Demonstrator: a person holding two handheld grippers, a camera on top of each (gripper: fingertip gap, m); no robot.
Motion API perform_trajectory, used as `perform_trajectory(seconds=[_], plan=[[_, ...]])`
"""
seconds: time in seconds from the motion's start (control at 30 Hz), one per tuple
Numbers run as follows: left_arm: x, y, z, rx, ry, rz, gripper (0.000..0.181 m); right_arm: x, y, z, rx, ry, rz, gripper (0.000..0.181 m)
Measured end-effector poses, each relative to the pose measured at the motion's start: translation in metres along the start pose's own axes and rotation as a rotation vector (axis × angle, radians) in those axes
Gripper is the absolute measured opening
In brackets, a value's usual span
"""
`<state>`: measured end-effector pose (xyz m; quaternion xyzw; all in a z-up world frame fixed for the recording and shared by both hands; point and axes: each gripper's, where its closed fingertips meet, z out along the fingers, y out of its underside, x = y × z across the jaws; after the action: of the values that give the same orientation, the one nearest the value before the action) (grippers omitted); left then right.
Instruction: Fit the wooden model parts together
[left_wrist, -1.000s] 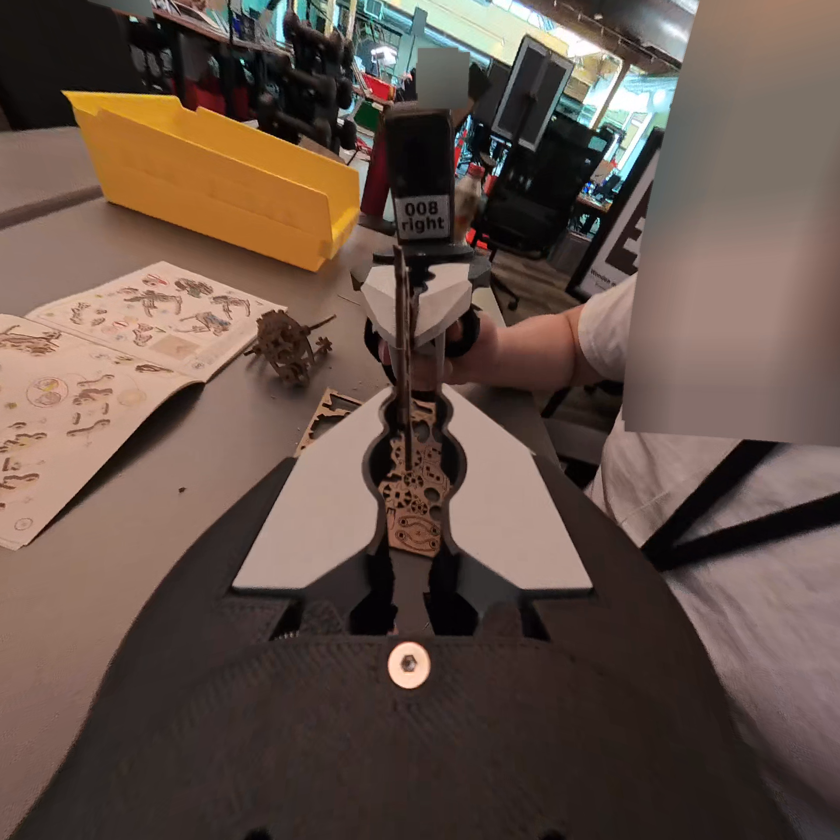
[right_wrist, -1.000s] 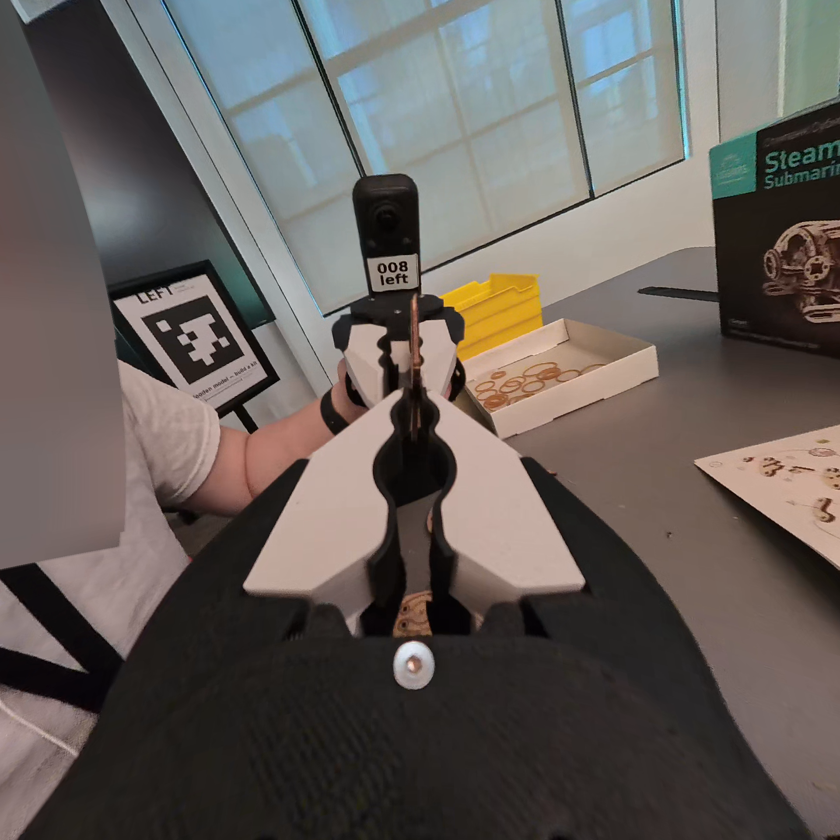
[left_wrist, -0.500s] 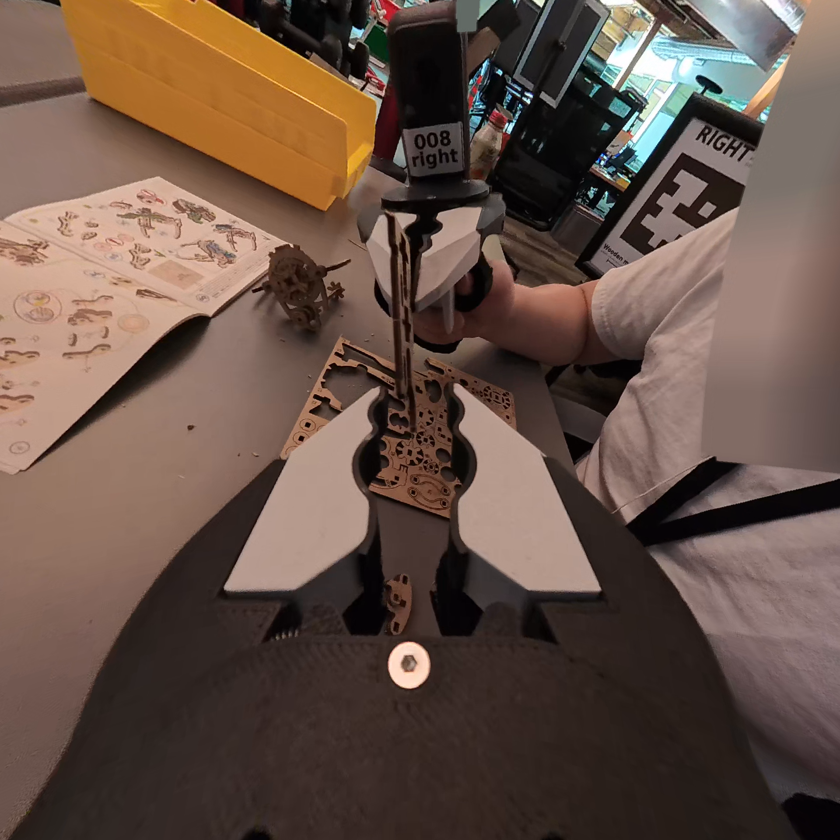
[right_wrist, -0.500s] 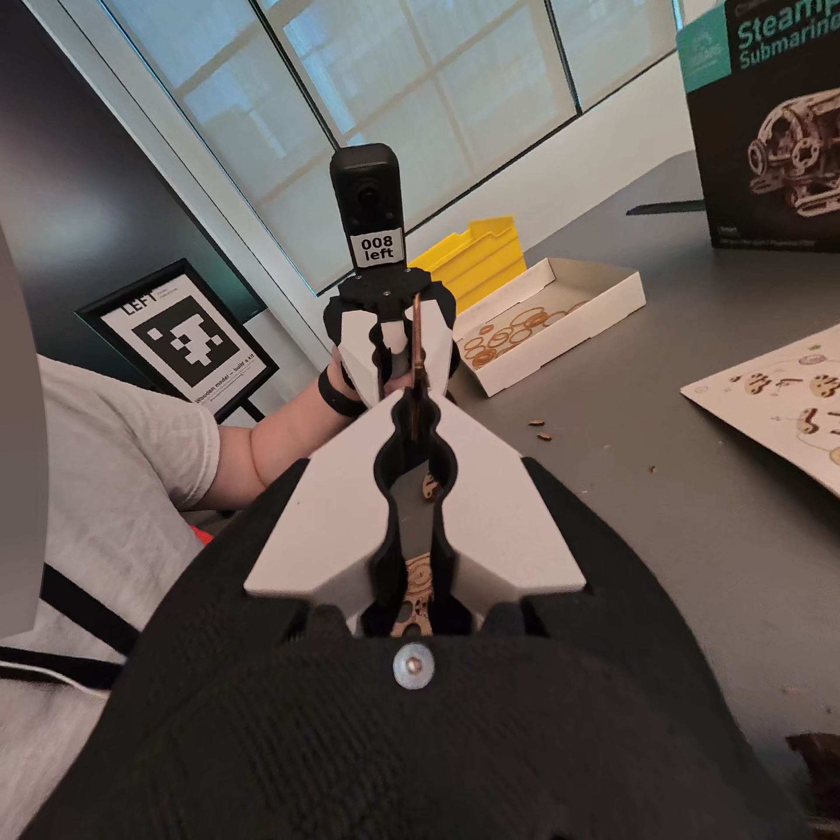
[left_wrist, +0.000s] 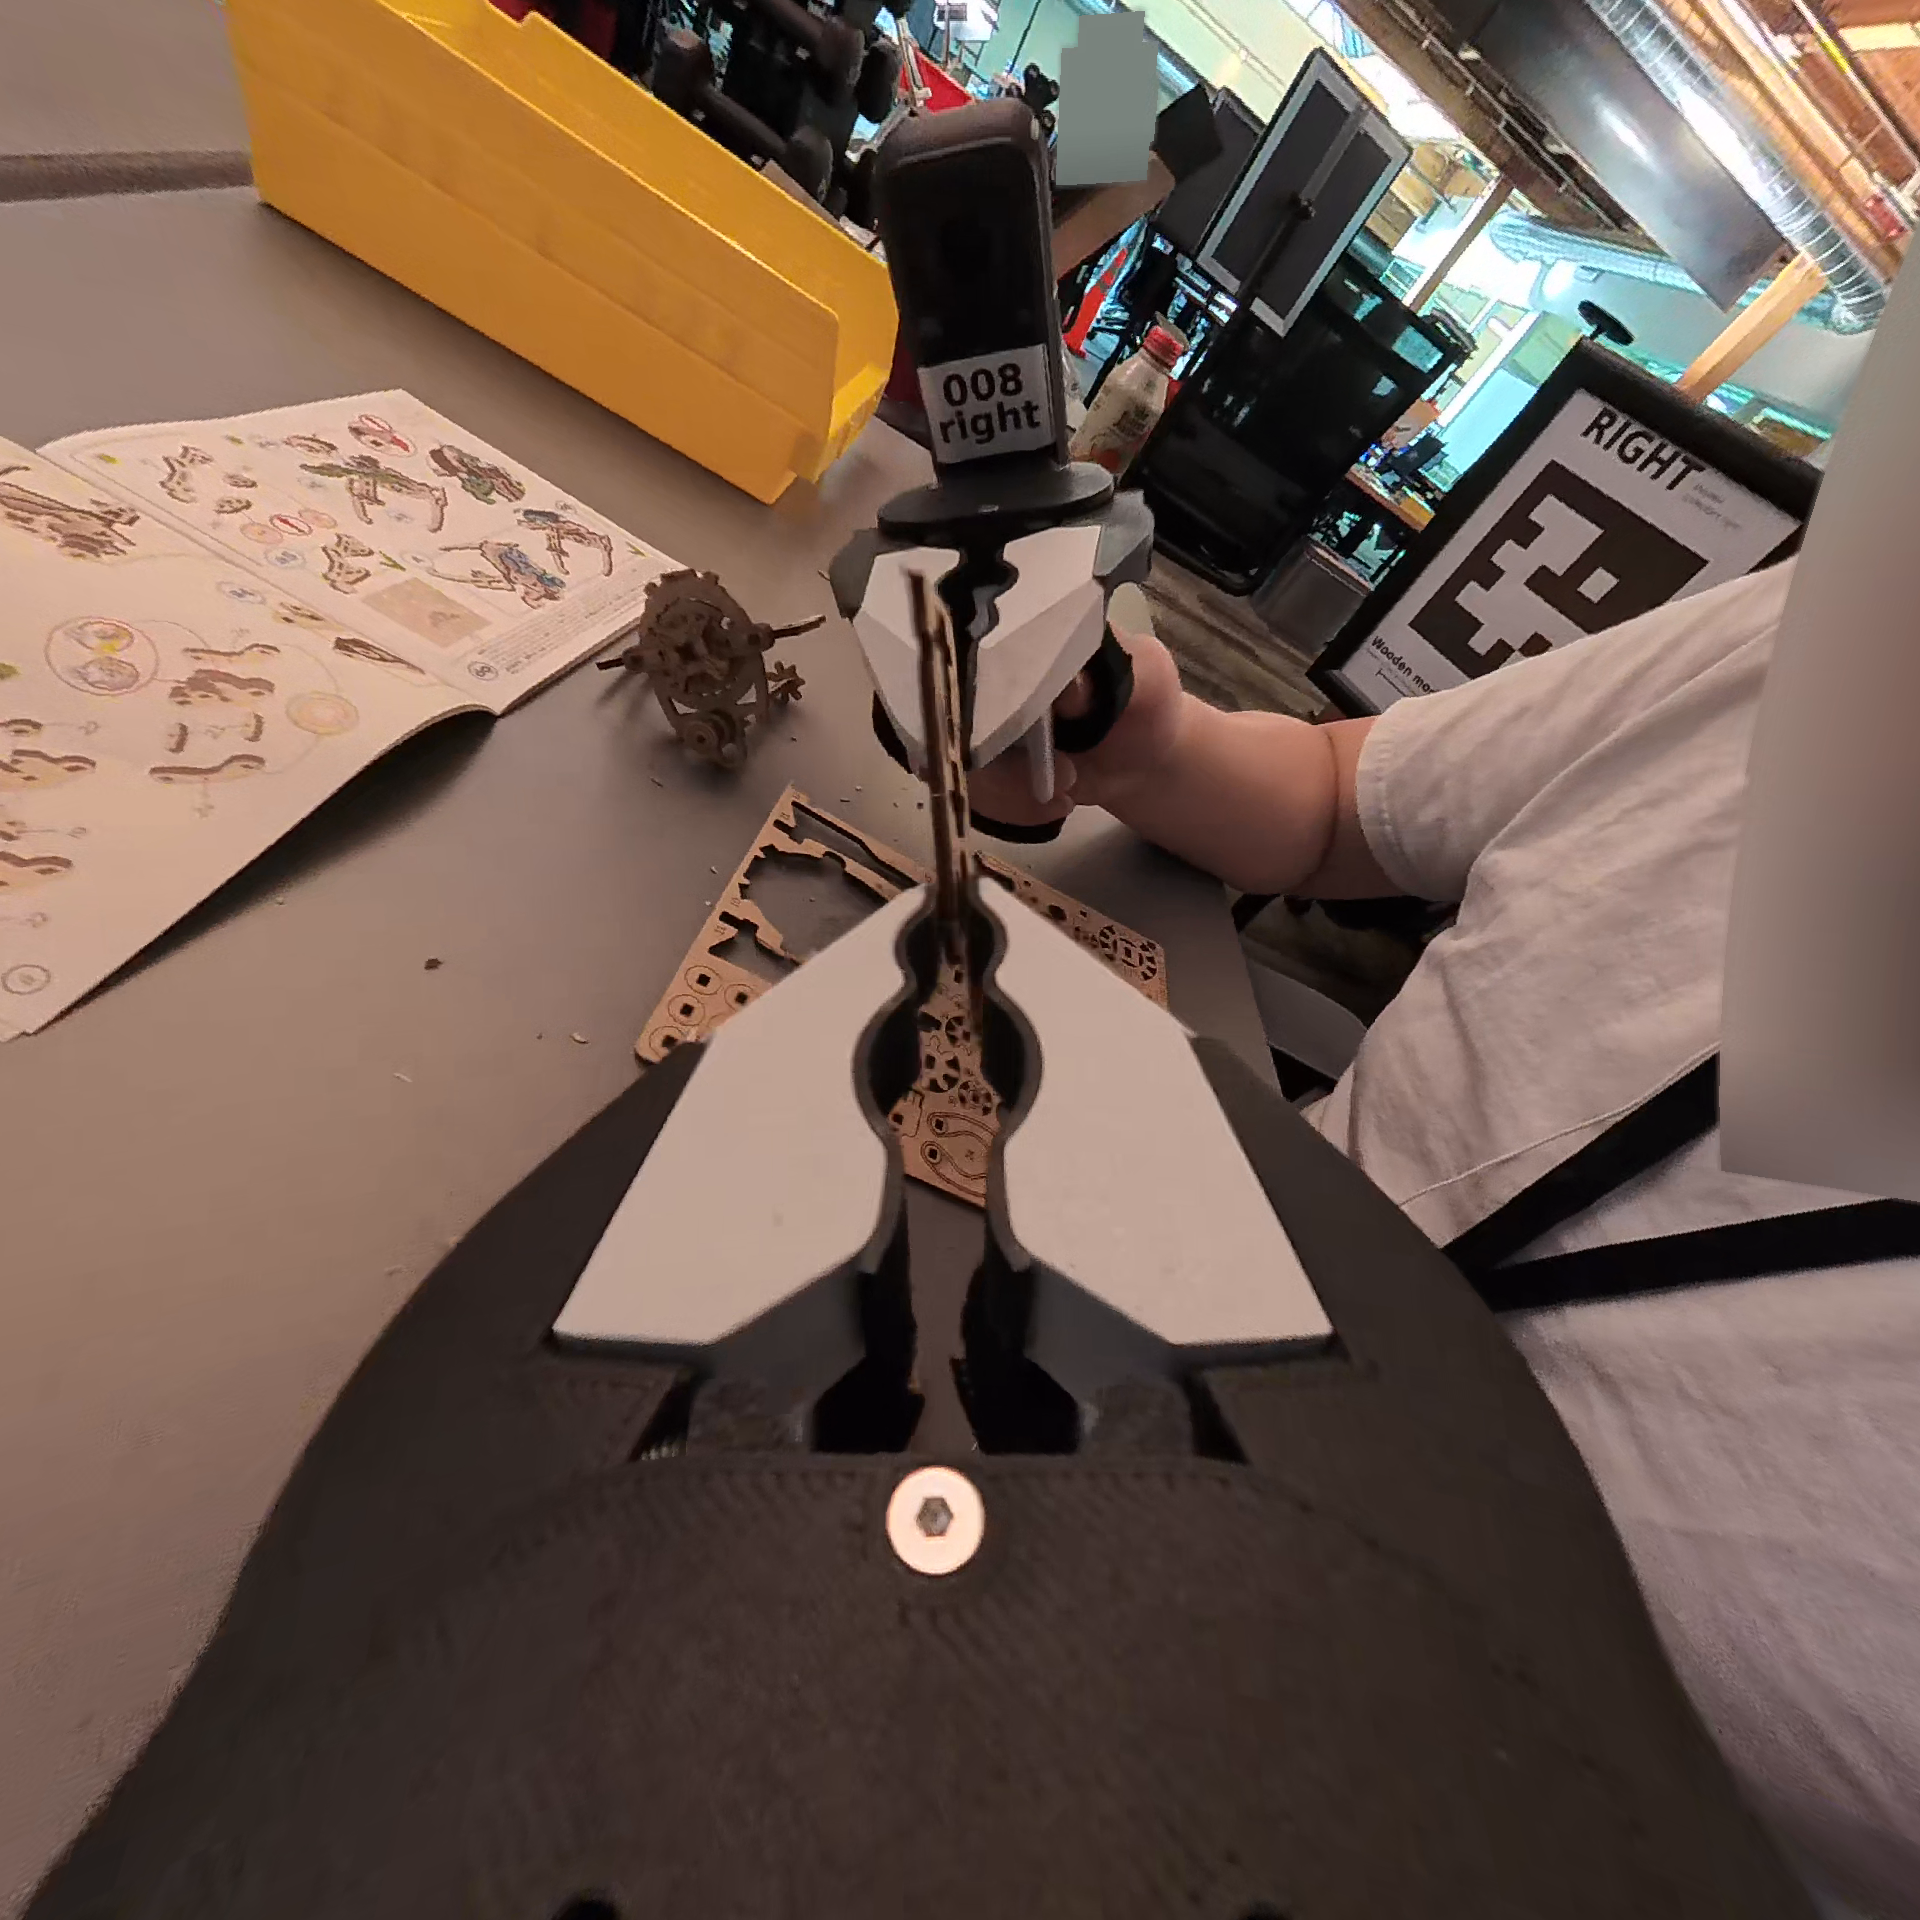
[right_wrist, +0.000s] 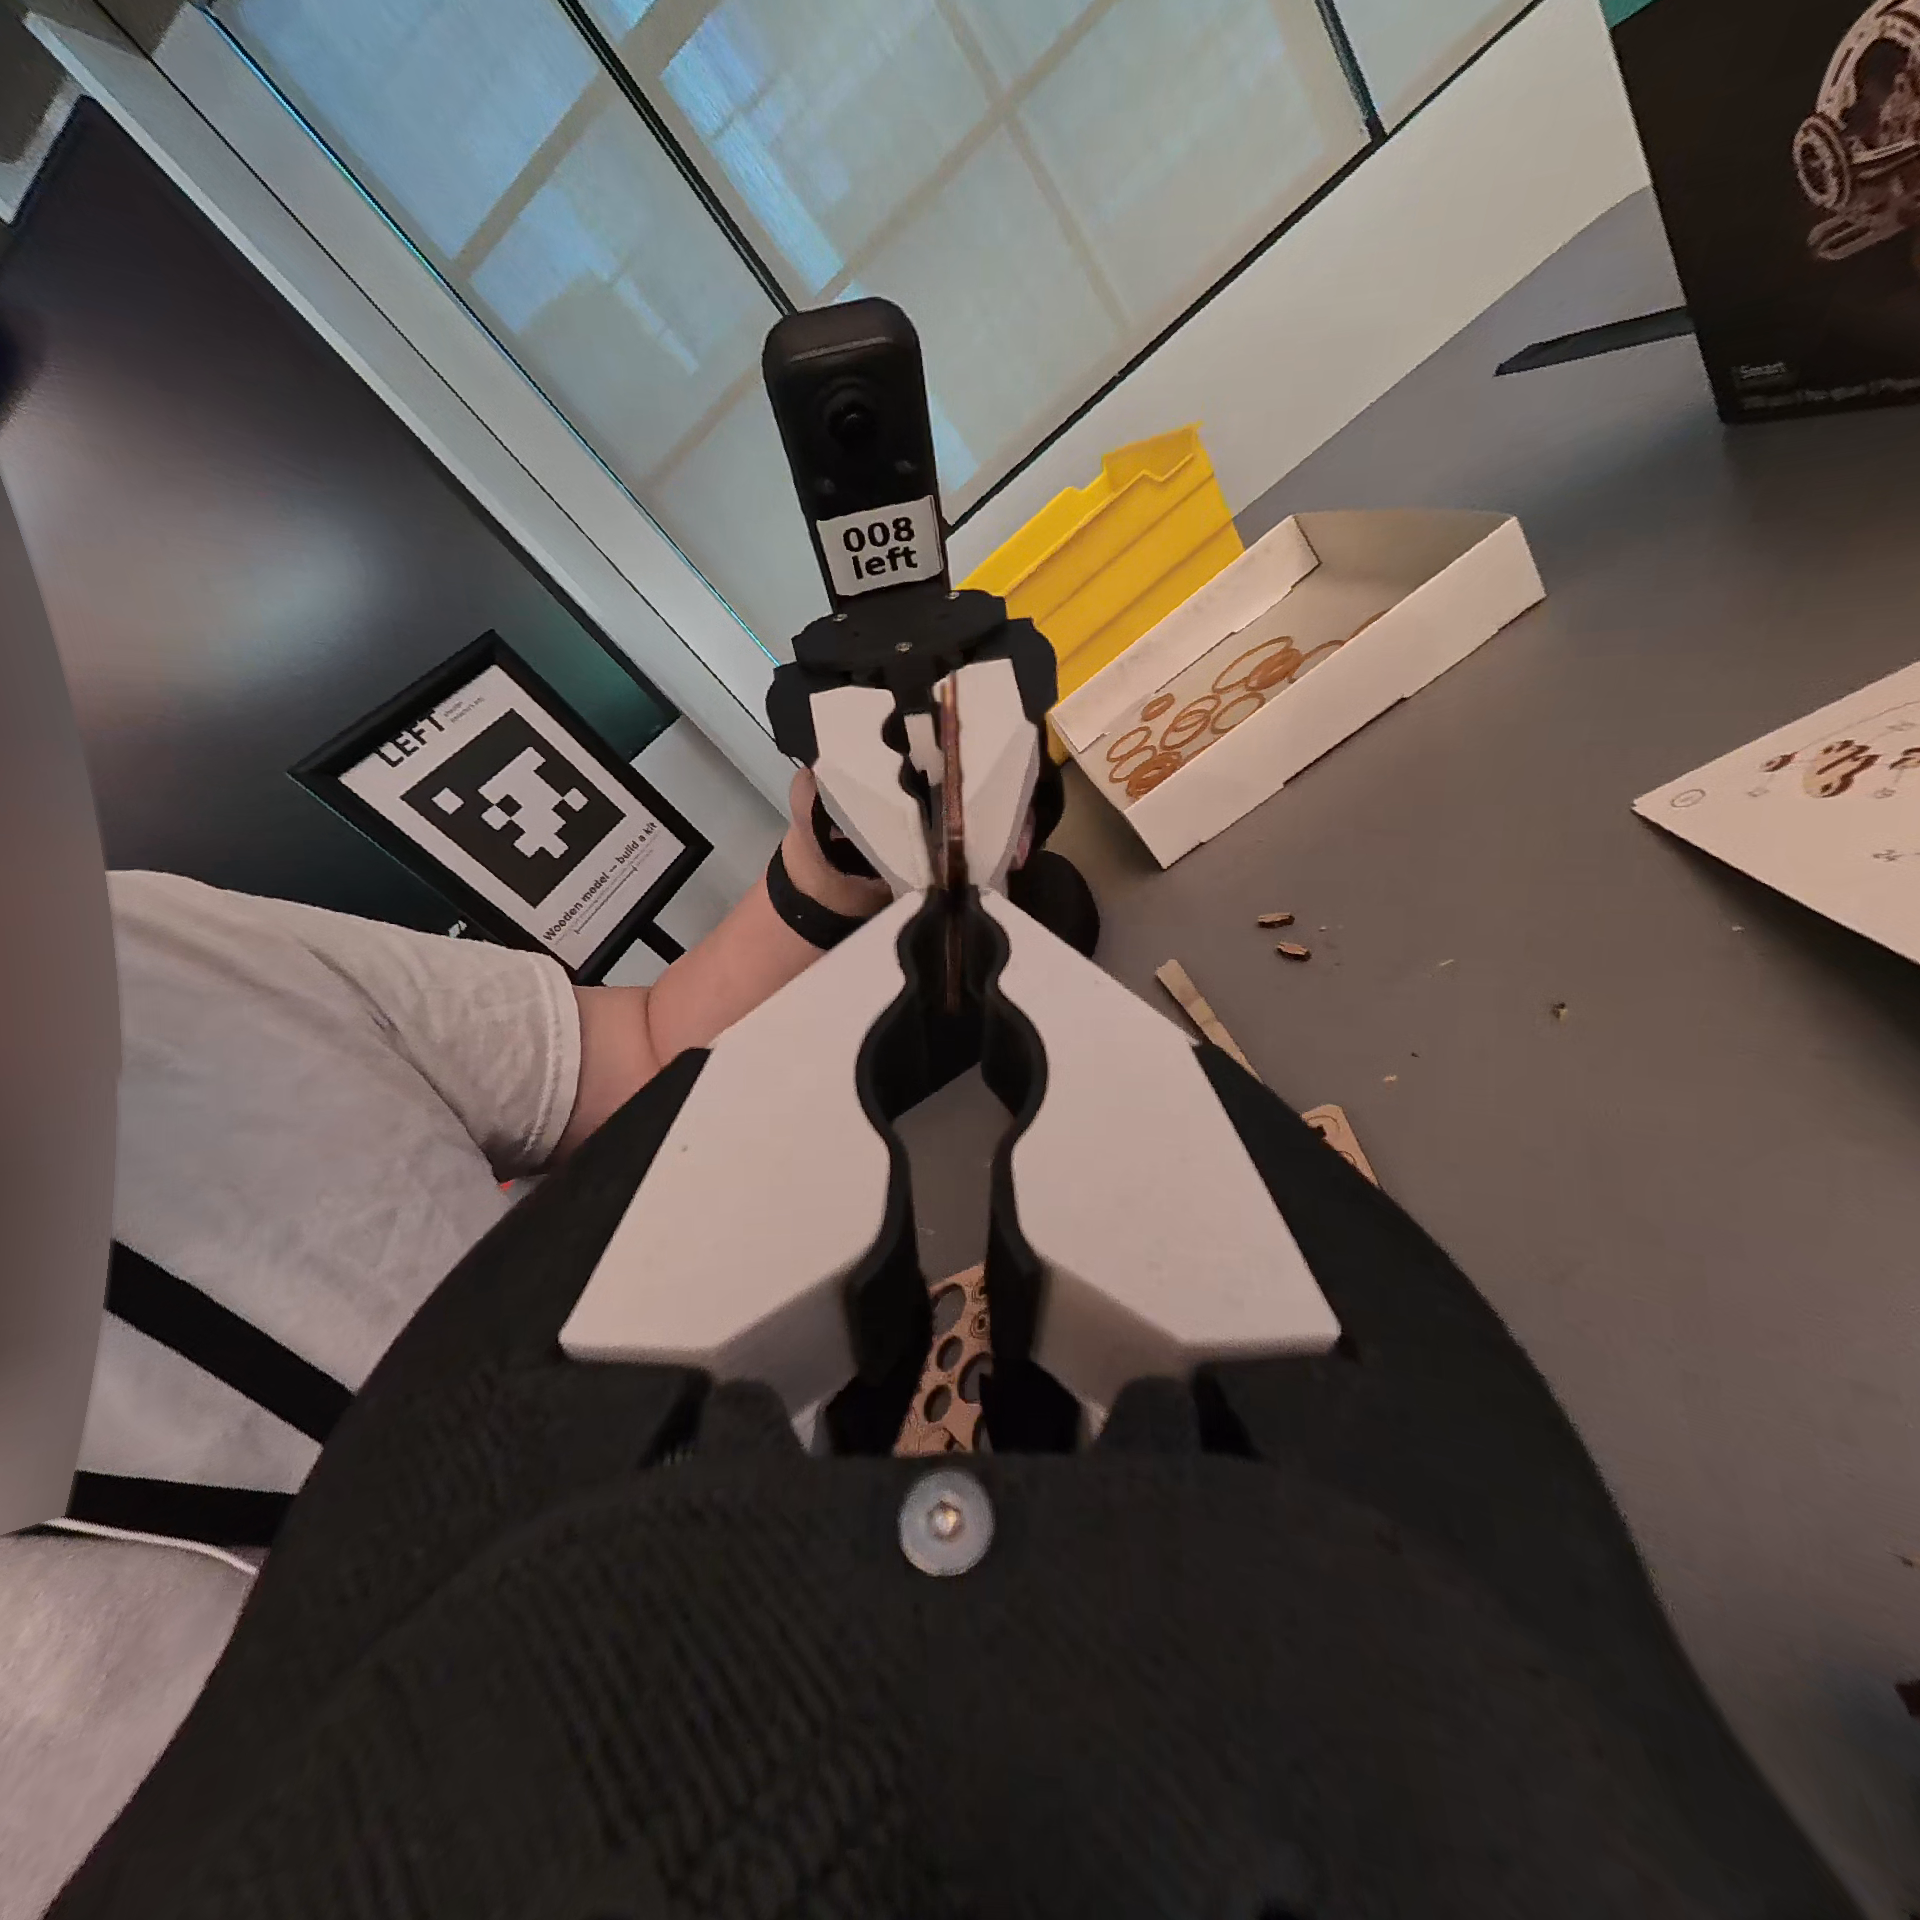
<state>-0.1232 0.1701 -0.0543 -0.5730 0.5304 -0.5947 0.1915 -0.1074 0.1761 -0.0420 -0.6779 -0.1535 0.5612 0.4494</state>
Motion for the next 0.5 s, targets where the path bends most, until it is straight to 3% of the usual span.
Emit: perform_trajectory(seconds=[0.1,0.17,0.27,0.4,0.43,0.47,0.5], plan=[[-0.004,0.001,0.002,-0.006,-0.013,-0.044,0.0,0.006,-0.003,-0.002,0.016,0.026,-0.01,0.002],[-0.007,-0.001,0.002,0.017,-0.012,-0.098,0.0,0.005,-0.015,-0.007,0.08,0.039,-0.031,0.016],[-0.008,-0.009,0.002,0.086,0.039,-0.214,0.0,0.009,-0.025,-0.014,0.123,0.092,-0.03,0.02],[-0.009,-0.014,0.004,0.13,0.041,-0.231,0.0,0.018,-0.012,-0.004,0.094,0.158,-0.007,0.025],[-0.006,-0.013,0.006,0.121,0.043,-0.223,0.0,0.014,-0.009,0.0,0.09,0.129,0.005,0.02],[-0.005,-0.01,0.009,0.104,0.042,-0.216,0.0,0.007,-0.009,0.002,0.094,0.086,0.01,0.003],[-0.004,-0.008,0.012,0.088,0.037,-0.203,0.0,0.002,-0.009,0.002,0.09,0.06,0.02,0.0]])
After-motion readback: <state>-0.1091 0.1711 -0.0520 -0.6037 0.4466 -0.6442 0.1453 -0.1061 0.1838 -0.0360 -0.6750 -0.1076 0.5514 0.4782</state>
